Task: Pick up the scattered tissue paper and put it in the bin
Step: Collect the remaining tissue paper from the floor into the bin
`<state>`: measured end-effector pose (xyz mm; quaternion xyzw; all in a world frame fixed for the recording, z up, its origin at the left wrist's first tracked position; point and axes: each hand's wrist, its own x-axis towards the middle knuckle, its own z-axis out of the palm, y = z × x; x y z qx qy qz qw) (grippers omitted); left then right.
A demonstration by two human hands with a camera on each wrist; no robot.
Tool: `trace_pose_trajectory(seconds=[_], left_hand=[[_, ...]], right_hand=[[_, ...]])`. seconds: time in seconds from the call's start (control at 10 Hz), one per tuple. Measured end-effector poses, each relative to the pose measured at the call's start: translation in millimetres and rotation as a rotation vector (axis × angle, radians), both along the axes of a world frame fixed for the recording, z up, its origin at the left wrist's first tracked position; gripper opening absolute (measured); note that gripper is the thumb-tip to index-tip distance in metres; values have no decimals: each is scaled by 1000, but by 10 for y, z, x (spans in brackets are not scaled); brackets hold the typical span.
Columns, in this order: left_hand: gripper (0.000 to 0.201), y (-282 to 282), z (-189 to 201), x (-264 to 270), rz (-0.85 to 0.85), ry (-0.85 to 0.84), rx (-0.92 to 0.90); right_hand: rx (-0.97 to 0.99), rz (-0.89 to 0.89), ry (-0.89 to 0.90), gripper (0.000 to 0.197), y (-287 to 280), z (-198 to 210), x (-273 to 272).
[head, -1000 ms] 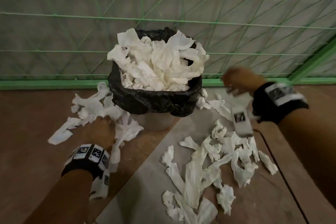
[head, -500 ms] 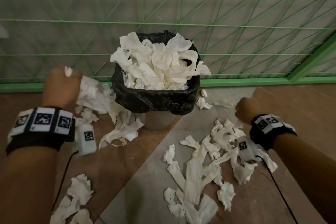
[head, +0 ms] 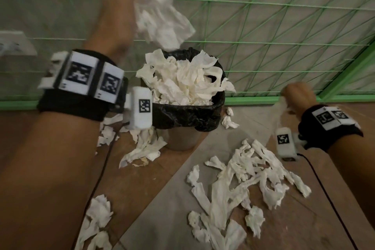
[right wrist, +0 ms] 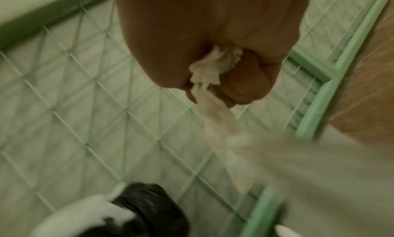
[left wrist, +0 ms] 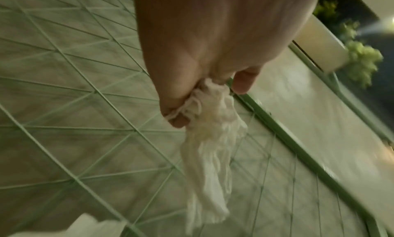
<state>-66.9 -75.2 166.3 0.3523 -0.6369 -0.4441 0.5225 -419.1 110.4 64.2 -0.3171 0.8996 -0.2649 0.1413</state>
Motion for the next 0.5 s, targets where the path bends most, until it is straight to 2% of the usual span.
trace_pose_trajectory(seconds=[0.1, 0.2, 0.3, 0.4, 0.5], left_hand=[[26, 337, -208, -248, -55, -533, 4], [25, 377, -575, -347, -199, -916, 33], [23, 420, -757, -369, -274, -1072, -93], [20, 398, -847, -394, -315, -1164, -229], [19, 352, -865, -395, -382, -1216, -258]], right_hand=[[-405, -86, -202, 17, -86, 469, 170], [-759, 29, -290, 22, -185, 1003, 477], [-933, 246, -381, 38, -246, 1403, 765], [-1002, 442, -489, 31, -369, 1548, 1032], [-827, 498, -261, 20, -632, 1466, 1321]])
